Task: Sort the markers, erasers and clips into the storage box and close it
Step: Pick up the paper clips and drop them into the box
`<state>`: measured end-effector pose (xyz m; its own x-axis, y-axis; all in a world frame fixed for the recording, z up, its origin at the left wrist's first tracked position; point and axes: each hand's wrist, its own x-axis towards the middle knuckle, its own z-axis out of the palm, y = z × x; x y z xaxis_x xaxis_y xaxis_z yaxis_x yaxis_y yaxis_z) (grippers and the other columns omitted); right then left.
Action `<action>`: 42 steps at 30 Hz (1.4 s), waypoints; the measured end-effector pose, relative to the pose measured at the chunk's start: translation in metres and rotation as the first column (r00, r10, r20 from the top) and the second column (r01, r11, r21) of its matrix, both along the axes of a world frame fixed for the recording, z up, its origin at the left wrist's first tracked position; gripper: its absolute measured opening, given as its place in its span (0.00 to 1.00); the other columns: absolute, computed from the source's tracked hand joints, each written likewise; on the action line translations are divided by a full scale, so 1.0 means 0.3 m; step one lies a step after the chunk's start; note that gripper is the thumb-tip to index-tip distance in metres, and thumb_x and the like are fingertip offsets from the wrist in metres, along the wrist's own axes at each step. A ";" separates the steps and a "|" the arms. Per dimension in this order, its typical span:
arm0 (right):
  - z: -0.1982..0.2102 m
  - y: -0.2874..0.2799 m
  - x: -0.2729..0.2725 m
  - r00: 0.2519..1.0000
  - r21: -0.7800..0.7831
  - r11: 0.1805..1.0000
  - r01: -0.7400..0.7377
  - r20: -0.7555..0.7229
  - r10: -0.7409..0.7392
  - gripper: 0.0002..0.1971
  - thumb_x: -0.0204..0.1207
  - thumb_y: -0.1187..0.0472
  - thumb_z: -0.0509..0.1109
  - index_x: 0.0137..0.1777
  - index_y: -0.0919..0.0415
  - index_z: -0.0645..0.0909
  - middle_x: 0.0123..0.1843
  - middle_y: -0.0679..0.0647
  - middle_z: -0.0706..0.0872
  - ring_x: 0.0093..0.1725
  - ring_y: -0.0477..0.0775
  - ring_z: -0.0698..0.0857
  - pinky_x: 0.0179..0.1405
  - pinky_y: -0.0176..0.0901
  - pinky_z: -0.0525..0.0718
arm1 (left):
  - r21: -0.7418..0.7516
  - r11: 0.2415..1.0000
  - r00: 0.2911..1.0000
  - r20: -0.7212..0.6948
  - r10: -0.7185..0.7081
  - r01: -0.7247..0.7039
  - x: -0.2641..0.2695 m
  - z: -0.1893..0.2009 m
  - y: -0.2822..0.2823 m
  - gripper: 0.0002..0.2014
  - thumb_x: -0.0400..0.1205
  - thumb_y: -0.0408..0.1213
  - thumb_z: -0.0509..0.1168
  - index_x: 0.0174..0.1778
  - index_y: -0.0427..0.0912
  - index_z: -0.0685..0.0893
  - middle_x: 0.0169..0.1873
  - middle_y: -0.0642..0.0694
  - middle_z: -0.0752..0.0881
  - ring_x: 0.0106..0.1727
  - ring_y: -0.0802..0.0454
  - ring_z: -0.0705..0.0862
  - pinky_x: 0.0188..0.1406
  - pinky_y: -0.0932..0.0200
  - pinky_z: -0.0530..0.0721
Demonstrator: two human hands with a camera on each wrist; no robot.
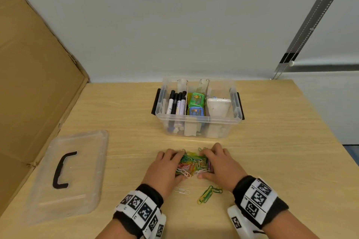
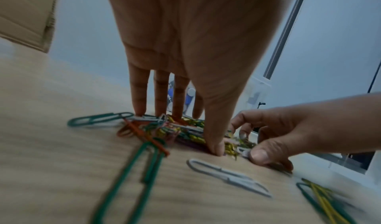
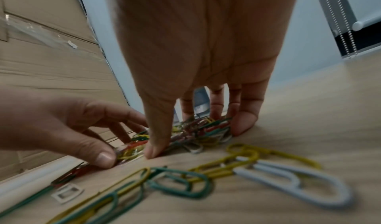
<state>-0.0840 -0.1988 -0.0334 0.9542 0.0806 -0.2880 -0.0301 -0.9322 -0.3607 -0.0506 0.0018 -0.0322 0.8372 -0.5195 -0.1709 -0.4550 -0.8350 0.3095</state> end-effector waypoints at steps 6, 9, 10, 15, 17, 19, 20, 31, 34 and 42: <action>-0.001 0.004 0.005 0.999 0.036 0.999 0.002 0.051 -0.003 0.16 0.80 0.51 0.65 0.67 0.49 0.73 0.62 0.52 0.72 0.59 0.55 0.78 0.58 0.46 0.79 | -0.004 1.000 1.000 0.000 -0.009 0.009 0.030 0.015 -0.002 0.24 0.82 0.44 0.63 0.75 0.57 0.71 0.64 0.53 0.74 0.65 0.52 0.72 0.60 0.54 0.79; -0.004 -0.008 -0.004 0.994 0.061 0.998 0.019 0.102 -0.025 0.15 0.83 0.57 0.61 0.68 0.50 0.77 0.60 0.52 0.75 0.56 0.56 0.82 0.55 0.46 0.81 | -0.013 1.000 1.000 0.015 -0.025 0.025 0.037 0.020 -0.003 0.20 0.83 0.43 0.61 0.73 0.56 0.74 0.61 0.51 0.77 0.62 0.51 0.75 0.57 0.55 0.79; -0.007 -0.012 -0.006 0.992 0.058 0.998 0.021 0.120 -0.028 0.15 0.83 0.58 0.60 0.68 0.49 0.77 0.60 0.52 0.77 0.55 0.56 0.83 0.54 0.45 0.81 | -0.008 0.999 0.999 0.021 -0.033 0.033 0.038 0.023 -0.004 0.19 0.84 0.42 0.59 0.72 0.55 0.75 0.60 0.50 0.78 0.61 0.51 0.76 0.56 0.55 0.79; -0.016 -0.033 -0.008 0.985 0.175 0.981 0.080 0.138 -0.105 0.15 0.82 0.62 0.64 0.64 0.50 0.84 0.59 0.51 0.85 0.56 0.52 0.84 0.57 0.38 0.79 | -0.011 0.999 0.998 0.046 -0.050 0.051 0.044 0.028 0.001 0.16 0.85 0.42 0.57 0.67 0.52 0.80 0.54 0.49 0.80 0.54 0.50 0.81 0.50 0.55 0.81; -0.007 -0.039 -0.009 0.982 0.262 0.959 0.109 0.122 -0.145 0.14 0.80 0.64 0.67 0.61 0.51 0.86 0.58 0.50 0.87 0.52 0.46 0.84 0.57 0.34 0.79 | -0.040 0.998 0.999 0.035 -0.042 0.044 0.047 0.027 0.009 0.15 0.85 0.42 0.58 0.67 0.52 0.81 0.53 0.49 0.81 0.53 0.50 0.82 0.50 0.56 0.81; 0.016 -0.047 -0.010 0.976 0.345 0.928 0.137 0.112 -0.186 0.13 0.78 0.65 0.69 0.59 0.51 0.87 0.54 0.46 0.88 0.43 0.34 0.82 0.51 0.28 0.79 | -0.109 0.994 0.999 0.028 -0.018 0.021 0.050 0.031 0.024 0.15 0.84 0.43 0.60 0.66 0.54 0.82 0.52 0.50 0.82 0.51 0.52 0.83 0.50 0.58 0.81; 0.034 -0.051 -0.011 0.973 0.384 0.911 0.151 0.107 -0.207 0.13 0.78 0.66 0.69 0.58 0.51 0.88 0.51 0.43 0.89 0.38 0.31 0.82 0.47 0.25 0.79 | -0.154 0.988 1.000 0.028 -0.001 0.005 0.049 0.036 0.032 0.15 0.84 0.43 0.61 0.65 0.54 0.83 0.51 0.51 0.83 0.50 0.53 0.83 0.50 0.58 0.82; 0.395 -0.101 0.017 0.955 0.624 0.771 0.130 0.131 -0.267 0.10 0.76 0.65 0.72 0.53 0.51 0.89 0.35 0.48 0.90 0.28 0.45 0.88 0.39 0.37 0.88 | -0.366 0.930 0.993 0.100 0.068 -0.027 0.060 0.086 0.086 0.13 0.76 0.43 0.72 0.57 0.53 0.88 0.42 0.60 0.85 0.40 0.65 0.82 0.41 0.78 0.73; 0.463 -0.134 0.045 0.946 0.643 0.759 0.105 0.172 -0.277 0.11 0.75 0.64 0.73 0.53 0.49 0.89 0.35 0.49 0.91 0.31 0.50 0.89 0.40 0.41 0.89 | -0.366 0.930 0.993 0.096 0.072 -0.032 0.058 0.089 0.088 0.13 0.76 0.43 0.72 0.57 0.53 0.88 0.42 0.59 0.85 0.40 0.65 0.81 0.42 0.75 0.75; 0.524 -0.202 0.212 0.923 0.452 0.880 0.143 0.260 -0.283 0.09 0.76 0.65 0.72 0.50 0.49 0.88 0.36 0.47 0.88 0.25 0.39 0.85 0.35 0.33 0.87 | -0.360 0.932 0.996 0.067 0.063 -0.035 0.050 0.095 0.093 0.13 0.77 0.42 0.71 0.57 0.54 0.88 0.42 0.60 0.84 0.40 0.65 0.81 0.43 0.72 0.79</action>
